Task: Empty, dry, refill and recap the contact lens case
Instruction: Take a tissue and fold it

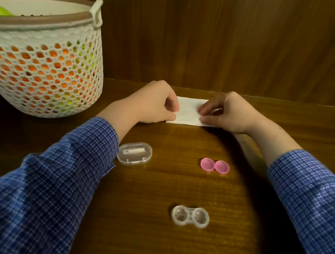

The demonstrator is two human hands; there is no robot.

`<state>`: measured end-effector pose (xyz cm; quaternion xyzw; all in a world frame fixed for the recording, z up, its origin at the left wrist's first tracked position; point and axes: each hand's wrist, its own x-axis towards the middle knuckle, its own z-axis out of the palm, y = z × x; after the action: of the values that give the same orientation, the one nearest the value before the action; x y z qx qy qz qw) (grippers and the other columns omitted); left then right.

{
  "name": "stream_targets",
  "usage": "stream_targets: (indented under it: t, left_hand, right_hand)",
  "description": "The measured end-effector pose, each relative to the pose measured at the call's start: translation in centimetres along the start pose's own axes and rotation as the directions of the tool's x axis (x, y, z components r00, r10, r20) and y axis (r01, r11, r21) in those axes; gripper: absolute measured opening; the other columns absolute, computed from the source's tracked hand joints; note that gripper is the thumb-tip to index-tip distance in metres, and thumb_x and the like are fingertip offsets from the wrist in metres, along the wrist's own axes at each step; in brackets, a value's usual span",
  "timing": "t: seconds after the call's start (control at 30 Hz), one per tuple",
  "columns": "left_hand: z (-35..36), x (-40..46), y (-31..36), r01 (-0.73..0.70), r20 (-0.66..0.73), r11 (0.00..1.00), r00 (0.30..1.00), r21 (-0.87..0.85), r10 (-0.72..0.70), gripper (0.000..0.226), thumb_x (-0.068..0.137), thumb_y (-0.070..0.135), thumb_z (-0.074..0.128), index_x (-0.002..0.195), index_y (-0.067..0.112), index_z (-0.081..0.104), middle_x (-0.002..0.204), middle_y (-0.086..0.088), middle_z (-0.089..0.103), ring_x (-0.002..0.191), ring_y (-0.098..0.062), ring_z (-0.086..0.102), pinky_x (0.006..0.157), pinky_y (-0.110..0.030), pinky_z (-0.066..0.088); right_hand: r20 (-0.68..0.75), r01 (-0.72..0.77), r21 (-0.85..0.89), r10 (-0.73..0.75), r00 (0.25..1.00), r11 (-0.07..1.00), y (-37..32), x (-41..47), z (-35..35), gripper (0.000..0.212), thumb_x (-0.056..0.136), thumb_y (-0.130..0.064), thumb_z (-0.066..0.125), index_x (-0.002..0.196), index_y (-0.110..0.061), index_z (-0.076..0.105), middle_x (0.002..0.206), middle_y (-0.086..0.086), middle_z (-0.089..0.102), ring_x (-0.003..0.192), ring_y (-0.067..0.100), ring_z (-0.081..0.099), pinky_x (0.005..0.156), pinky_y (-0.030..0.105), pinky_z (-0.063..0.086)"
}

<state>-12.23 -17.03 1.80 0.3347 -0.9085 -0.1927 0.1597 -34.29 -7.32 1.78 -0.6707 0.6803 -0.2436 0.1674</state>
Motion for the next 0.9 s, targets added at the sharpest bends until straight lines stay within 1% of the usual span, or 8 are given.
stream_targets:
  t: [0.2,0.3,0.37,0.5,0.63,0.77,0.83,0.9]
  left_hand:
    - [0.5,0.1,0.1,0.024,-0.051,1.000,0.998,-0.007,-0.025,0.012,0.090,0.020,0.077,0.100,0.026,0.080,0.094,0.016,0.067,0.098,-0.009,0.062,0.087,-0.031,0.056]
    - [0.6,0.1,0.1,0.022,-0.048,1.000,0.999,-0.006,-0.022,0.009,0.090,0.022,0.076,0.097,0.026,0.081,0.092,0.017,0.067,0.093,-0.006,0.061,0.088,-0.032,0.055]
    - [0.5,0.1,0.1,0.008,-0.028,1.000,1.000,-0.012,-0.009,0.008,0.088,0.026,0.078,0.096,0.026,0.081,0.091,0.016,0.069,0.090,-0.005,0.062,0.085,-0.029,0.054]
    - [0.5,0.1,0.1,-0.003,0.010,1.000,1.000,-0.014,0.003,0.015,0.084,0.035,0.082,0.097,0.029,0.078,0.094,0.017,0.066,0.089,-0.004,0.061,0.067,-0.017,0.046]
    - [0.5,0.1,0.0,-0.002,0.022,0.999,1.000,-0.036,0.002,0.006,0.086,0.034,0.081,0.090,0.031,0.079,0.094,0.014,0.068,0.091,-0.005,0.061,0.069,-0.018,0.047]
    - [0.3,0.0,0.1,0.011,0.031,0.998,0.999,-0.060,-0.009,0.003,0.086,0.031,0.080,0.089,0.031,0.079,0.094,0.014,0.070,0.088,-0.006,0.066,0.067,-0.017,0.050]
    - [0.2,0.0,0.1,0.014,0.038,0.998,0.999,-0.061,-0.012,0.004,0.087,0.030,0.080,0.089,0.033,0.079,0.092,0.015,0.071,0.086,-0.007,0.068,0.064,-0.017,0.052]
    - [0.0,0.0,0.1,0.022,0.045,0.998,0.999,-0.060,-0.019,0.006,0.088,0.028,0.079,0.088,0.034,0.079,0.091,0.015,0.072,0.085,-0.008,0.069,0.065,-0.019,0.055]
  right_hand:
    - [-0.058,-0.001,0.039,0.003,0.998,0.999,0.3,0.0,0.4,0.012,0.090,-0.011,0.077,0.100,-0.016,0.081,0.112,-0.003,0.077,0.106,0.011,0.068,0.102,0.033,0.054]
    - [-0.080,0.023,0.029,-0.021,0.997,0.999,0.3,-0.1,0.5,0.012,0.091,-0.010,0.076,0.101,-0.014,0.081,0.110,-0.001,0.077,0.104,0.013,0.069,0.101,0.034,0.055]
    - [-0.069,0.039,0.023,-0.037,0.997,0.999,0.2,-0.2,0.4,0.012,0.090,-0.010,0.077,0.101,-0.013,0.081,0.111,0.000,0.077,0.104,0.013,0.069,0.101,0.034,0.055]
    - [0.020,0.053,0.031,-0.054,0.998,0.998,0.5,-0.7,-0.6,0.015,0.089,-0.009,0.078,0.103,-0.013,0.081,0.118,-0.003,0.075,0.112,0.010,0.068,0.105,0.029,0.051]
    - [0.028,0.069,0.065,-0.071,0.997,0.995,1.0,-1.1,-1.0,0.013,0.088,-0.005,0.078,0.099,-0.011,0.082,0.118,-0.003,0.076,0.111,0.006,0.068,0.105,0.024,0.048]
    - [0.047,0.076,0.045,-0.078,0.996,0.996,1.1,-0.9,-1.0,0.013,0.087,-0.008,0.080,0.099,-0.012,0.082,0.117,-0.005,0.076,0.108,-0.001,0.066,0.093,0.007,0.045]
    - [0.046,0.087,0.036,-0.089,0.995,0.996,1.1,-0.8,-1.0,0.012,0.087,-0.008,0.080,0.098,-0.013,0.082,0.117,-0.005,0.076,0.108,-0.001,0.066,0.093,0.008,0.045]
    - [0.037,0.094,0.036,-0.095,0.995,0.995,1.1,-0.8,-0.9,0.011,0.089,-0.008,0.077,0.096,-0.016,0.082,0.115,-0.004,0.076,0.108,0.002,0.067,0.097,0.016,0.048]
